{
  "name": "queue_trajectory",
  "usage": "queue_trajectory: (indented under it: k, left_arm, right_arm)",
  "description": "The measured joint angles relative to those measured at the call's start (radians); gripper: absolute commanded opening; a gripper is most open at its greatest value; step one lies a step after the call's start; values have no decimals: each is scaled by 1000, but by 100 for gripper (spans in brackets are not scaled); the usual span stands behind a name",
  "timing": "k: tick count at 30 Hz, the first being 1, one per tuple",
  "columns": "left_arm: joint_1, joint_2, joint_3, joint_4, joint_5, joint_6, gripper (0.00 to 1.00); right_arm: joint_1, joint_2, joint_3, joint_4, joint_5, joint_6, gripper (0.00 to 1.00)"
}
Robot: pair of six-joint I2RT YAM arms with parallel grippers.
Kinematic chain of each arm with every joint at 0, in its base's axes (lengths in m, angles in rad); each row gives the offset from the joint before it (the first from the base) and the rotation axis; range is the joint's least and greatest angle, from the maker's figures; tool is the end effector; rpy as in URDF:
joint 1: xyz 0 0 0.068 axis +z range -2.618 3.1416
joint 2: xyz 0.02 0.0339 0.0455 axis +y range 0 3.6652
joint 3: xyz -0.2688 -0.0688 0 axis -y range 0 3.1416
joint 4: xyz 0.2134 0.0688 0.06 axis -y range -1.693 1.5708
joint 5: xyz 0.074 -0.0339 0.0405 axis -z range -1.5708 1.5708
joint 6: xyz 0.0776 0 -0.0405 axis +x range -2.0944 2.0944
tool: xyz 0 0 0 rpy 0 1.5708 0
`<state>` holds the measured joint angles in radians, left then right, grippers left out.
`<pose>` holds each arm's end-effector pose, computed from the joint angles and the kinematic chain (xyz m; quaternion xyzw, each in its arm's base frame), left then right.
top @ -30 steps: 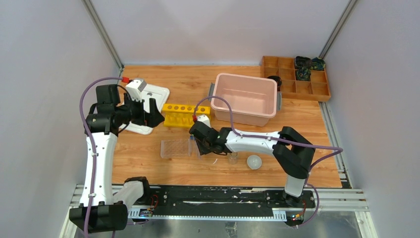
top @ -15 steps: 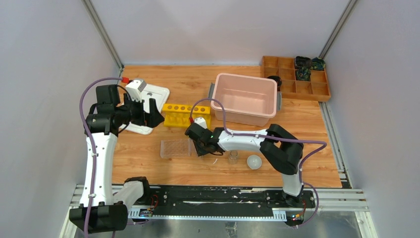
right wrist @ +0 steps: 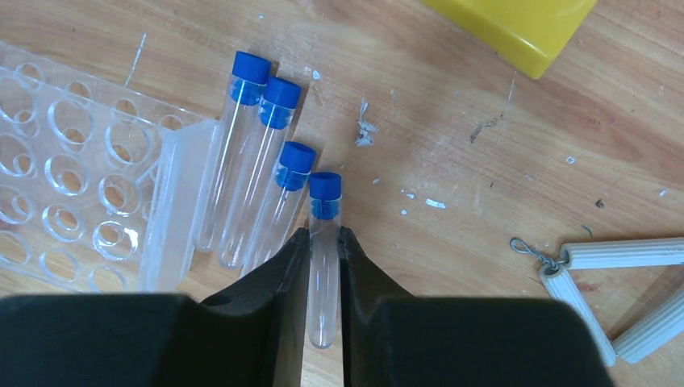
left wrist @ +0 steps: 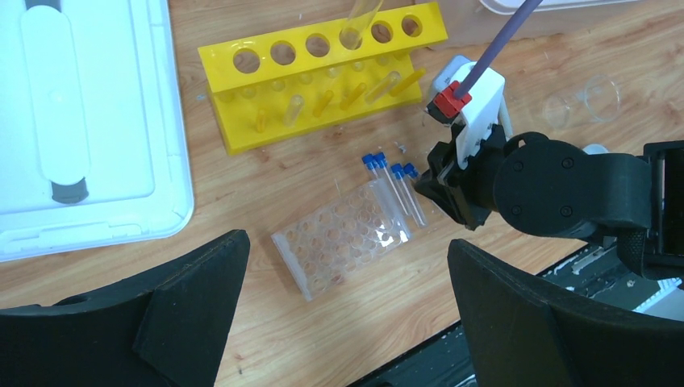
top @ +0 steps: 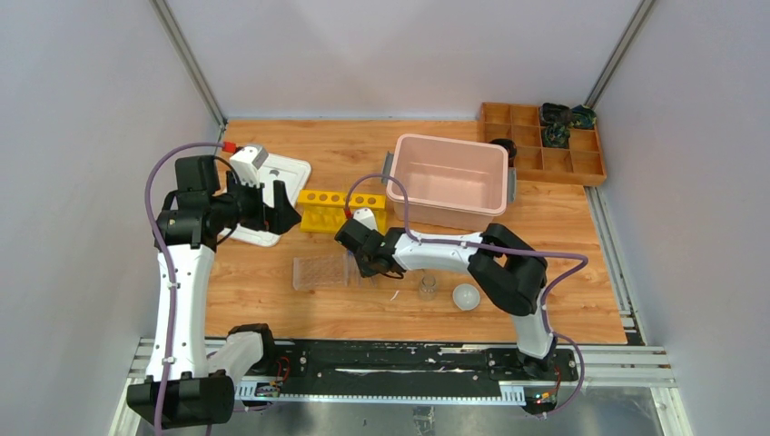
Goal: Organize the chemistry lab equipment
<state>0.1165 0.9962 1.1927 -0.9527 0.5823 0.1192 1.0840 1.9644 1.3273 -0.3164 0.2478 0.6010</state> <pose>0.1763 -0.0223 0.3444 0.1149 0.8794 -0.2171 0.4078 0.2118 0.3594 0.1613 -0.1897 0.9270 0.1466 0.2885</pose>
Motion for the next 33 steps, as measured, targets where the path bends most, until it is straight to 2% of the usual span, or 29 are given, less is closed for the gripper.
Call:
queue_trajectory:
  k: [4,10,16,23,29,33]
  left_arm:
    - [0,-7,0,0,1,0,100]
    - [0,-16,0,0,6,-4,100]
    - [0,-37,-2,0,39,-3,96]
    - [0,-58,-36,-1,134,-3,86]
    - [0,-58,-45,0,218,-3,75]
    - [7,-61,-46,-4,254,2,63]
  right_arm:
    - [-4,2,4,-1,6,-2,0]
    - [-13,-31,4,-33,12,-13,0]
    - [-18,-182,47,-33,14,-19,0]
    - [2,-325,57,261,12,-10,0]
    - [72,-287,80,445,7,3,0]
    - [95,-264,94,499,15,9,0]
